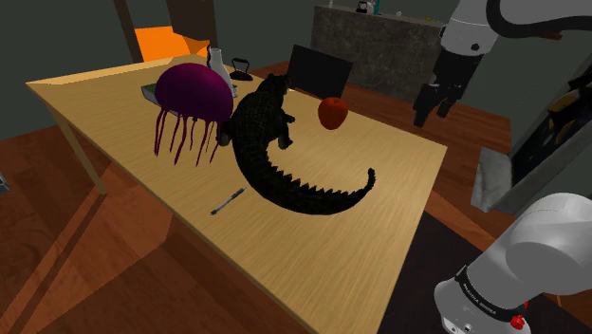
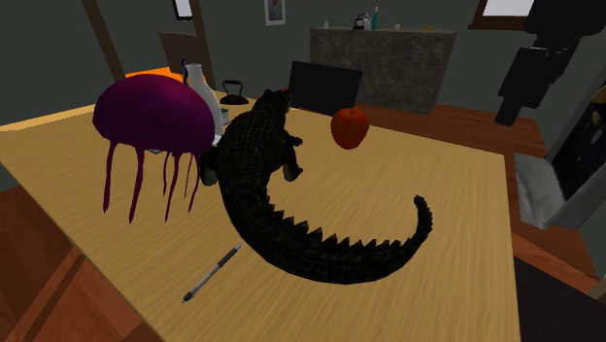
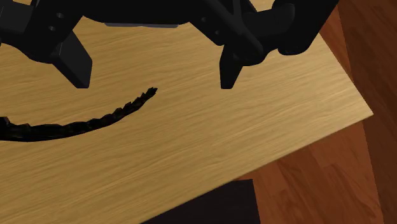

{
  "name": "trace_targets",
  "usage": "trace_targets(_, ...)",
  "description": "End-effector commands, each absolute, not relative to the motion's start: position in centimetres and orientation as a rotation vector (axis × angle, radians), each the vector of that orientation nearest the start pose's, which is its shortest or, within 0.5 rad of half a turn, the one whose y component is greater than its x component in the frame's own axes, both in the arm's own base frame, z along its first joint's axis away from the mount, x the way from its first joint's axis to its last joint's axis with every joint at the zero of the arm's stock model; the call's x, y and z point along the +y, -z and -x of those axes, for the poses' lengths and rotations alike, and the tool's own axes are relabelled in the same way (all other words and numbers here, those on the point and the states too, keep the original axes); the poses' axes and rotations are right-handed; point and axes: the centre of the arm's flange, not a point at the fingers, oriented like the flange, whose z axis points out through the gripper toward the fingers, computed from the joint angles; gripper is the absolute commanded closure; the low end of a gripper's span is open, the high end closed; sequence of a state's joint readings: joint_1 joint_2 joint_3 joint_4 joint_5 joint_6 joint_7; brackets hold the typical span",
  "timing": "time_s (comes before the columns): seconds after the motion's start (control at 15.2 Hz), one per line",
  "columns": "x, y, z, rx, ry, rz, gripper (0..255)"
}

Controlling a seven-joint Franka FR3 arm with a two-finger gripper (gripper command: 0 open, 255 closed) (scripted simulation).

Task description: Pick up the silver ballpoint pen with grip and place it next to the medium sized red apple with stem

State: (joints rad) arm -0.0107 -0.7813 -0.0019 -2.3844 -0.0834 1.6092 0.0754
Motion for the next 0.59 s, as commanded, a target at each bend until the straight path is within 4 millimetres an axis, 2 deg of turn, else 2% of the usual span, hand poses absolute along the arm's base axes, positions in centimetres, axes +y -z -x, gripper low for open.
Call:
trace_targets(0.0,-1.3,-57.9,-31.1,0.136,0.014,3.220,0)
trace_targets(0.53,8.3,-53.9,-31.5,0.472,0.002,3.176,0)
